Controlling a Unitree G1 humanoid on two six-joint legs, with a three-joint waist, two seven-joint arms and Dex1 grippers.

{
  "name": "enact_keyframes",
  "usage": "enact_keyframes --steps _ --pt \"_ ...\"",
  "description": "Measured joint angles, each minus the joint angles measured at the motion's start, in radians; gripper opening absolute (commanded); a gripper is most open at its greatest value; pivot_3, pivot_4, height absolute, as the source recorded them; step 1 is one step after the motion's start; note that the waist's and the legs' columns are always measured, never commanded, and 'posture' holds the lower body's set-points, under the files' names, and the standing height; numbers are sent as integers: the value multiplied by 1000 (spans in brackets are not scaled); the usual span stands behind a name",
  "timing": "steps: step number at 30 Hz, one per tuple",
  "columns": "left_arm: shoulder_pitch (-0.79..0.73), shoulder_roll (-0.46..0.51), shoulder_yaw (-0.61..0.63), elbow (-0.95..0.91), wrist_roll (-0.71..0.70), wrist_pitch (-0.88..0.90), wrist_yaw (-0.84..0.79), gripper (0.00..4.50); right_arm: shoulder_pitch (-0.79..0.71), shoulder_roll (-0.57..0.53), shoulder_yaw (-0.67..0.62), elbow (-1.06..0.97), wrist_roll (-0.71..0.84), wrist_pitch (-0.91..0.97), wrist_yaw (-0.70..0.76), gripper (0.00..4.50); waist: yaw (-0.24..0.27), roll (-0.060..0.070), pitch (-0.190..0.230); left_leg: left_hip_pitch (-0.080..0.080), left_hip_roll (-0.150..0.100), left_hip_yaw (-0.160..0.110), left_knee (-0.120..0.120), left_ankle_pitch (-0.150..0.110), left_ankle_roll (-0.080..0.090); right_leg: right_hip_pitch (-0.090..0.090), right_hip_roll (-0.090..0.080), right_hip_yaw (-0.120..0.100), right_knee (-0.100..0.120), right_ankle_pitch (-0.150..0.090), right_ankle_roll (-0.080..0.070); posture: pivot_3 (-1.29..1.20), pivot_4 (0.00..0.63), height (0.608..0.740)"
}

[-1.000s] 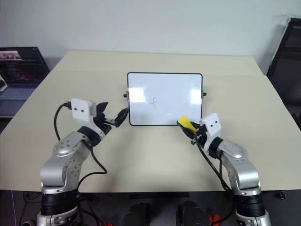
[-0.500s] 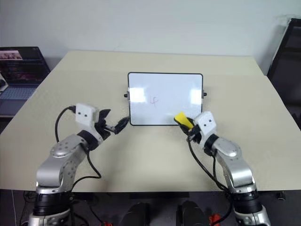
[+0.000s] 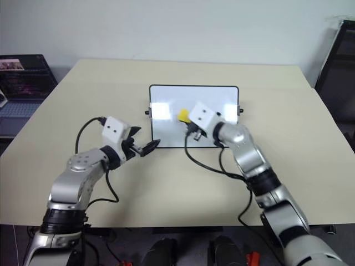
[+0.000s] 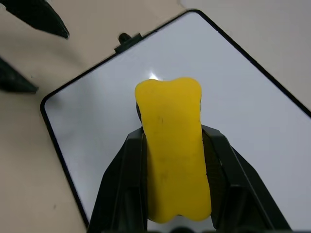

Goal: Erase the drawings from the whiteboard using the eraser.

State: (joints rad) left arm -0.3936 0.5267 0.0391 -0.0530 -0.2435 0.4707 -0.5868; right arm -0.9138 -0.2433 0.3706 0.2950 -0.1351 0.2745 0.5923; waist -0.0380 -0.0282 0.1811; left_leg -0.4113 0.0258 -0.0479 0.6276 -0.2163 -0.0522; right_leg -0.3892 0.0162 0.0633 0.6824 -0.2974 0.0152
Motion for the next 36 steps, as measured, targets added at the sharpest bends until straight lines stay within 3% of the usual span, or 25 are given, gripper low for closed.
enact_keyframes --steps 11,21,30,36 --pt "-8 2 -1 45 24 -62 -16 4500 -202 59 36 433 -114 -104 -29 1121 6 0 0 -3 0 -2 1 0 0 -1 -1 -2 0 0 0 0 150 740" --pt "-4 -11 -9 17 24 -57 -13 4500 -171 27 94 418 -178 -175 88 1121 5 0 0 -1 -1 -2 2 0 0 0 -1 -1 4 0 0 0 150 740" --pt "-7 -28 -27 -3 24 -23 -9 4500 -230 44 69 519 -207 -213 -59 1121 5 0 0 3 -1 -2 3 0 0 0 -1 0 10 0 0 0 150 740" --pt "-9 -42 -35 -32 24 -1 6 4500 -194 11 82 466 -207 -207 62 1121 5 0 0 3 -1 -2 2 0 0 0 -1 0 10 0 0 0 150 740"
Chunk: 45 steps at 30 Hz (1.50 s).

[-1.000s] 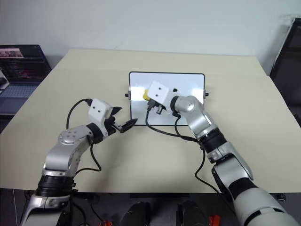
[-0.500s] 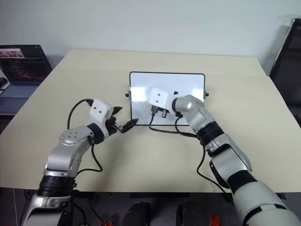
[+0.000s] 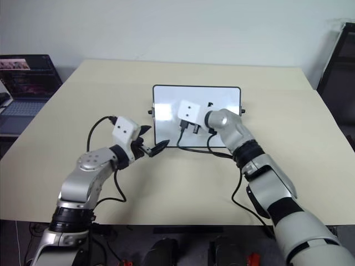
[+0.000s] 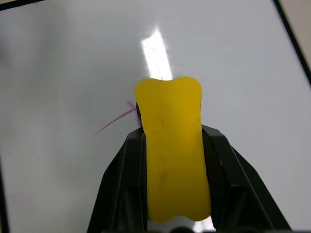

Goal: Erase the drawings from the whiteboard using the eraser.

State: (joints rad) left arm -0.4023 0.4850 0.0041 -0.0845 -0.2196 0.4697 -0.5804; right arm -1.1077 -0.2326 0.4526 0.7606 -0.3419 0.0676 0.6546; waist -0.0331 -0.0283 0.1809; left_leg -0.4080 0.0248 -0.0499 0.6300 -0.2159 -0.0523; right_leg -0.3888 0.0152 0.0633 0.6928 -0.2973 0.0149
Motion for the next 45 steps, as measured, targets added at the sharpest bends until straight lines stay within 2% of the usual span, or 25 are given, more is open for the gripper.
enact_keyframes --steps 3,6,11,13,16,24,33,37,42,45 --pt "0 0 0 -2 0 5 0 4500 35 -15 20 -40 -5 1 55 1121 -1 0 0 2 0 0 0 0 0 0 0 0 2 0 0 0 150 740" --pt "-1 0 0 -3 0 8 0 4500 37 -16 38 -43 -37 -14 42 1121 -2 0 0 5 0 1 0 0 0 2 1 1 4 0 0 0 150 740" --pt "-1 0 0 -8 -1 19 -1 4500 -13 2 29 36 -74 -62 -143 1121 -3 0 0 6 0 2 0 1 0 2 1 2 5 0 0 0 150 740" --pt "-1 0 0 -11 -1 22 -1 4500 -35 -1 11 61 -79 -62 -167 1121 -2 0 0 6 0 2 0 1 0 2 1 2 4 0 0 0 150 740" --pt "-1 0 0 -15 -1 24 0 4500 -38 -1 7 64 -79 -62 -142 1121 -3 0 0 6 0 3 -1 1 0 2 1 3 4 0 0 0 150 740" --pt "-1 0 0 -25 -1 24 0 4500 30 -12 42 -22 -80 -58 43 1120 -10 0 0 7 0 2 -1 1 0 2 1 2 4 0 0 0 150 740" --pt "-1 0 0 -25 -1 24 -2 4500 -8 30 29 30 -106 -108 -121 1120 -23 0 0 6 1 2 -2 1 0 1 1 3 4 0 0 0 150 740" --pt "-1 1 0 -25 -1 24 -2 4500 -9 57 39 30 -108 -113 -101 1120 -23 0 0 5 1 2 -3 1 0 0 1 3 3 -1 -1 0 150 740" --pt "4 2 0 -25 -1 23 -2 4500 31 52 60 -6 -111 -100 -4 1120 -23 0 0 5 1 2 -2 1 0 0 1 3 2 -1 -1 0 150 740" --pt "4 2 0 -25 -1 23 -2 4500 33 56 58 -5 -114 -92 -38 1120 -23 0 0 5 1 1 -2 1 0 0 1 3 3 -1 -1 0 150 740"
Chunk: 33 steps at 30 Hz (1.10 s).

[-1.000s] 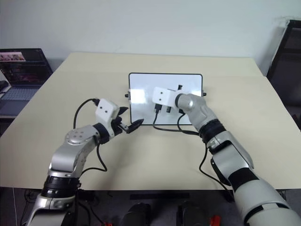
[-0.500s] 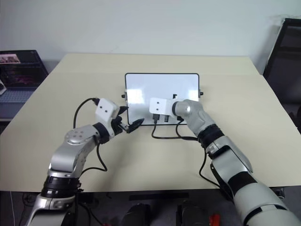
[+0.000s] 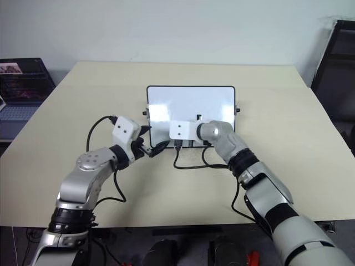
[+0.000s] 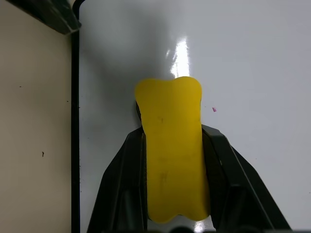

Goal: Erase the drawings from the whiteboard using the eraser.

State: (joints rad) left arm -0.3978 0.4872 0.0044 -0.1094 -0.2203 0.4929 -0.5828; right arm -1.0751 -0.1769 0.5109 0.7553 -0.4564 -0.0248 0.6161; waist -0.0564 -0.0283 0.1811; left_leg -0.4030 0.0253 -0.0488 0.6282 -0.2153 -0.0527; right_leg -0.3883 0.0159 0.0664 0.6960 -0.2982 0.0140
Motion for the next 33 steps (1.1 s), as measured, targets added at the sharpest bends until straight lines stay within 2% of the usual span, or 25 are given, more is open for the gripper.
enact_keyframes --steps 5,17,25,33 --pt "0 0 0 0 0 0 -1 4500 -49 -3 -37 41 0 9 -94 1120 0 0 0 0 0 0 0 0 0 0 0 0 0 0 0 0 150 740" --pt "0 -2 0 0 0 0 1 4500 10 -38 -6 -37 -21 10 11 1120 0 0 0 0 0 0 0 0 0 1 0 0 0 0 0 0 150 740" --pt "0 -4 0 0 0 0 2 4500 -1 3 -11 -3 -23 4 -53 1120 -2 0 0 1 0 0 0 0 0 0 0 0 0 0 0 0 150 740" --pt "0 -4 0 0 0 0 2 4500 -16 12 -18 33 -19 -9 -56 1120 -1 0 0 1 0 0 0 0 0 0 0 0 0 0 0 0 150 740"
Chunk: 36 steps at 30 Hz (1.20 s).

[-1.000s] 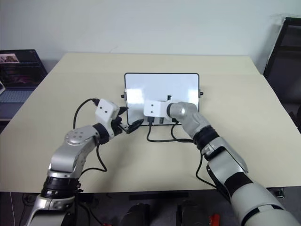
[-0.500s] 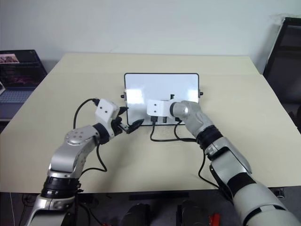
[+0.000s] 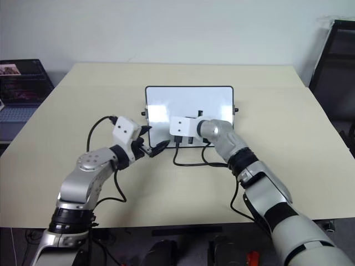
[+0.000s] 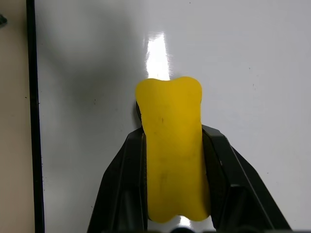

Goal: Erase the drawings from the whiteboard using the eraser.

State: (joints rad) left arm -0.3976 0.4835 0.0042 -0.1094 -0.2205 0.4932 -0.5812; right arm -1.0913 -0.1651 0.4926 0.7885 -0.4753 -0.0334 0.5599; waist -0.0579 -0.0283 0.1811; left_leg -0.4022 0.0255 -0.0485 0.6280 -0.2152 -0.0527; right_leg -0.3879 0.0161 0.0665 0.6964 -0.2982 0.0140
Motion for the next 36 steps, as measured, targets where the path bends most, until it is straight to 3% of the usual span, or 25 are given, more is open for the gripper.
enact_keyframes --steps 11,15,19,28,36 --pt "11 0 0 0 0 -1 0 4500 25 -50 -24 -58 27 44 25 1120 10 0 0 0 -1 -1 0 0 0 1 0 0 0 0 0 0 150 740" --pt "15 -1 1 1 0 -2 0 4500 126 -163 -76 -223 35 95 56 1120 26 0 0 -1 -1 -1 0 0 0 2 -1 0 -2 0 0 0 150 740" --pt "15 -8 -1 1 0 -2 0 4500 226 -201 -107 -361 48 174 77 1120 24 0 0 0 0 0 0 0 0 2 0 0 -2 0 0 0 150 740" --pt "19 -33 10 -3 -36 8 4 4500 402 -102 -274 -749 274 457 114 1120 13 0 0 -3 0 -2 0 0 0 0 0 0 -4 0 0 0 150 740" --pt "108 -82 135 -107 -98 42 101 4500 662 -59 -519 -1103 538 700 70 1120 26 0 0 -7 0 -4 0 0 0 0 -1 -2 -9 0 0 0 150 740"
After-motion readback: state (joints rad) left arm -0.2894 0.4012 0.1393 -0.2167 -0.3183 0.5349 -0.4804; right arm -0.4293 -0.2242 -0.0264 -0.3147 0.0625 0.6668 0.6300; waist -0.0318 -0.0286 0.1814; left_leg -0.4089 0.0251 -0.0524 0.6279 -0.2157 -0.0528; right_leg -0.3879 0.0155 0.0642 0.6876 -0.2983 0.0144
